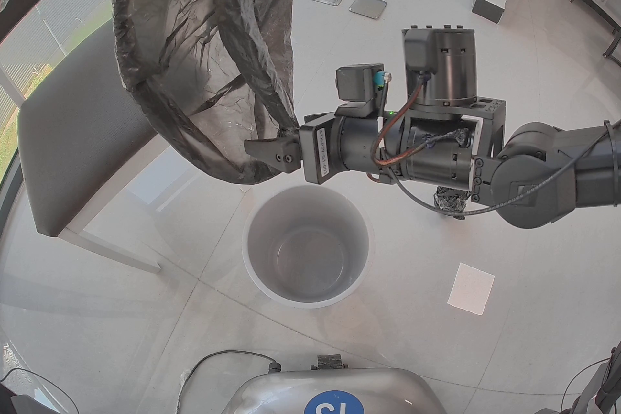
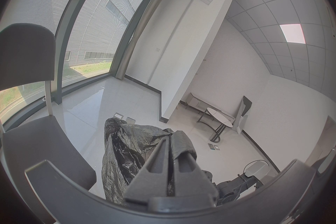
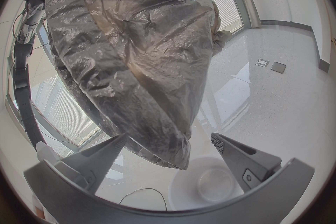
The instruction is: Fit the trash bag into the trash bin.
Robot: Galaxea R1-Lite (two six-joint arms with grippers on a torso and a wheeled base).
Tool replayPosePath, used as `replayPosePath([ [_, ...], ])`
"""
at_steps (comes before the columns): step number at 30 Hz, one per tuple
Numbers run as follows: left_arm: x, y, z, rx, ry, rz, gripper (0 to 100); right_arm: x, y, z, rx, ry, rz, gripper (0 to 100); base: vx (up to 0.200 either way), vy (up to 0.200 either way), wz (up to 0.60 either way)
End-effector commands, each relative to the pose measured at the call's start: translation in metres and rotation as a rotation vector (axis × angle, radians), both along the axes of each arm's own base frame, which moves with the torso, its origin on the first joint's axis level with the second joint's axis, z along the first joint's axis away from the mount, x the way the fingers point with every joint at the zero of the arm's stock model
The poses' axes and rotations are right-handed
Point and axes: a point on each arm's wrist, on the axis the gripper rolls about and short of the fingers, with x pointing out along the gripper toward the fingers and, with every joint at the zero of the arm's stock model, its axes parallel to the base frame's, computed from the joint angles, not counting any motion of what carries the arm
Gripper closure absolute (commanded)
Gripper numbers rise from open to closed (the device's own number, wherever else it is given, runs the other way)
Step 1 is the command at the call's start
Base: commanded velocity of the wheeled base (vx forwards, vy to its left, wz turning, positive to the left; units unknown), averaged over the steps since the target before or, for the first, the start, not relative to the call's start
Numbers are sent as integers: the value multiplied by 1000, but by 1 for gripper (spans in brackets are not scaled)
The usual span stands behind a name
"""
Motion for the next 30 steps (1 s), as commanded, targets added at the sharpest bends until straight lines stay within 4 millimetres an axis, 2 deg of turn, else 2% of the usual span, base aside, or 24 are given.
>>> replayPosePath([
  [1,-1,1,1,-3,-2,-2,100,1,5,-6,-4,4,8,100,0,0,0],
  [10,-5,4,1,-7,-5,-4,100,0,4,-10,-6,9,5,100,0,0,0],
  [16,-6,5,-1,-3,0,-1,100,-4,3,-19,-32,29,-1,100,0,0,0],
  [19,-6,7,-8,18,31,29,100,-26,-2,-20,-61,38,-27,100,0,0,0],
  [20,-6,7,-8,18,31,29,100,-26,-2,-20,-61,38,-27,100,0,0,0],
  [21,-6,8,-21,57,74,44,100,-60,-19,-26,-102,66,1,100,0,0,0],
  [23,-7,9,-29,90,107,46,100,-85,-35,-29,-127,83,25,100,0,0,0],
  [26,-8,10,-40,133,168,45,100,-111,-56,-32,-144,93,44,100,0,0,0],
  [27,-8,10,-48,154,222,44,100,-127,-73,-36,-158,97,46,100,0,0,0],
  [30,-6,6,-63,187,321,38,100,-149,-100,-45,-178,115,41,100,0,0,0],
])
